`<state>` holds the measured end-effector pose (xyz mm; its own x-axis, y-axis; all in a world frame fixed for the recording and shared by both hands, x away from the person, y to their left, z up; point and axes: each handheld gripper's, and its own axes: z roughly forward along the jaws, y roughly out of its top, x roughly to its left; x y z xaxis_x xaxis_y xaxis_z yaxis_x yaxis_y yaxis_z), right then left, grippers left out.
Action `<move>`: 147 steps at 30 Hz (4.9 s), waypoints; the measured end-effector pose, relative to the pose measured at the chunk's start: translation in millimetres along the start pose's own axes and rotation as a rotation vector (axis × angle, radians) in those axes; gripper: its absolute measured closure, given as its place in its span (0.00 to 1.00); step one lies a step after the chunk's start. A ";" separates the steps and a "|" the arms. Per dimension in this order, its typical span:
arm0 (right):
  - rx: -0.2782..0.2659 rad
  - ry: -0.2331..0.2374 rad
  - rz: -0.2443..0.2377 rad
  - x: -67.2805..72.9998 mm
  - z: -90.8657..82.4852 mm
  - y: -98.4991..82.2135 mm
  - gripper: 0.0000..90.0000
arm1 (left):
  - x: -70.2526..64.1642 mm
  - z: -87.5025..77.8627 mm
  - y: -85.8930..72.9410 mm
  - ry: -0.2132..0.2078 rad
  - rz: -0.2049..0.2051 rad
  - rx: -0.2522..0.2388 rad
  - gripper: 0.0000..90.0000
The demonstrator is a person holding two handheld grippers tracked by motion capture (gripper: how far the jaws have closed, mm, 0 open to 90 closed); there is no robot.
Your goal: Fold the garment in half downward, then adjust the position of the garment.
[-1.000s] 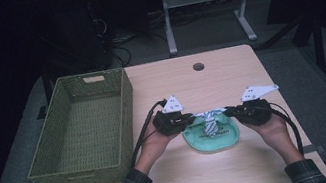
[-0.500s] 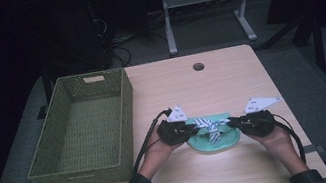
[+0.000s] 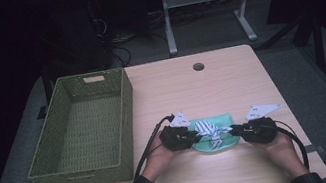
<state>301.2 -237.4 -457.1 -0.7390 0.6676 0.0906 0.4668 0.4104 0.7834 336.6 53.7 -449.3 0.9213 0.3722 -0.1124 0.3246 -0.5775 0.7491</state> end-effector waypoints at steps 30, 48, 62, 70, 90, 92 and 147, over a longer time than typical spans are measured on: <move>-0.092 0.022 0.038 -3.9 -31.8 13.6 0.96 | 4.1 -29.0 8.3 -0.009 -0.050 -0.052 0.92; 0.025 0.083 0.014 5.3 0.8 0.7 0.99 | -5.7 5.9 2.6 -0.041 -0.039 0.037 0.94; -0.015 0.060 0.015 -2.4 -3.9 13.6 0.99 | 3.2 -13.8 19.5 0.034 -0.013 -0.006 0.90; -0.001 0.030 0.032 -20.9 22.6 27.9 1.00 | 27.3 -5.9 22.6 0.094 -0.047 0.028 0.93; 0.026 -0.025 0.041 -35.7 40.9 23.2 1.00 | 34.4 1.5 15.7 0.098 -0.097 0.061 0.92; 0.017 -0.031 0.040 -37.5 39.2 25.5 1.00 | 31.7 -1.9 17.3 0.088 -0.094 0.053 0.92; 0.152 0.059 -0.045 -40.0 63.6 41.3 1.00 | -13.5 19.8 6.9 0.026 0.022 0.156 0.94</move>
<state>381.0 -207.7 -467.4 -0.7857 0.6110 0.0970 0.4976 0.5310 0.6859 330.7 30.3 -455.6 0.9235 0.3756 -0.0782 0.3353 -0.6911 0.6403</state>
